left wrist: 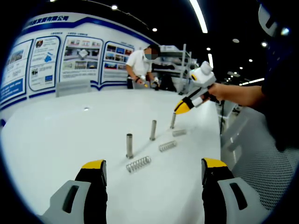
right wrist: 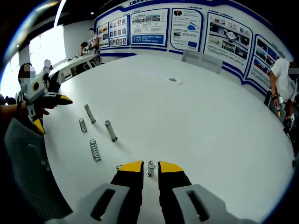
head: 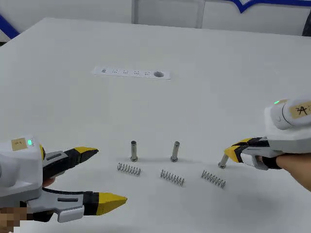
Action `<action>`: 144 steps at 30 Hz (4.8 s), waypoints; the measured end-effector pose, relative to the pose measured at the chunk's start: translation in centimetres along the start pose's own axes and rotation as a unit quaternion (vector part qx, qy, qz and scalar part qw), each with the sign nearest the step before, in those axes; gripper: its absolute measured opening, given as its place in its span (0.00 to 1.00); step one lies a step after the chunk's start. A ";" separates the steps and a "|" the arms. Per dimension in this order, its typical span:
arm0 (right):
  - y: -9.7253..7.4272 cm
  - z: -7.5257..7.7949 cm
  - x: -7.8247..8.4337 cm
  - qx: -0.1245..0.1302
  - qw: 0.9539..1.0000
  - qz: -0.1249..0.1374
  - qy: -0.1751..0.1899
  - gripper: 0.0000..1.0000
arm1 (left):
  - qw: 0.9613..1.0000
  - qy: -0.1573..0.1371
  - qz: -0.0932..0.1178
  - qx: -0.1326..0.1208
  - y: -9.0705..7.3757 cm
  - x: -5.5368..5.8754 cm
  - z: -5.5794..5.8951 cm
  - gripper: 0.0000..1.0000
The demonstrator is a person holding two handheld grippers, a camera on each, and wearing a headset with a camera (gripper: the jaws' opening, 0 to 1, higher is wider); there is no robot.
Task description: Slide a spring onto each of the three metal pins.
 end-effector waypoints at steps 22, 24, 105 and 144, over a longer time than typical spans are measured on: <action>0.0 -3.8 1.9 -0.049 0.997 -0.029 -0.059 0.14 | 1.000 0.000 -0.001 0.004 0.1 0.1 0.2 0.85; 0.4 -4.3 1.7 -0.056 0.995 -0.033 -0.071 0.15 | 1.000 0.000 -0.002 0.004 0.1 0.2 0.2 0.85; 2.6 -5.1 1.2 -0.103 0.976 -0.124 -0.144 0.12 | 1.000 -0.002 0.006 0.003 -0.3 0.0 0.7 0.83; -3.1 -2.9 -3.5 -0.066 0.995 0.050 -0.062 0.12 | 1.000 -0.002 0.011 0.004 -0.2 -0.3 0.6 0.82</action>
Point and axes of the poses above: the centre of the closed fingertips' face, and the gripper's own axes: y roughly forward along the fingers, z roughly to its right, x roughly out of its underside, the point moved 2 cm from there along -y, roughly backward along the fingers, and after that the axes turned 7 degrees about -z, right-handed, at the moved point
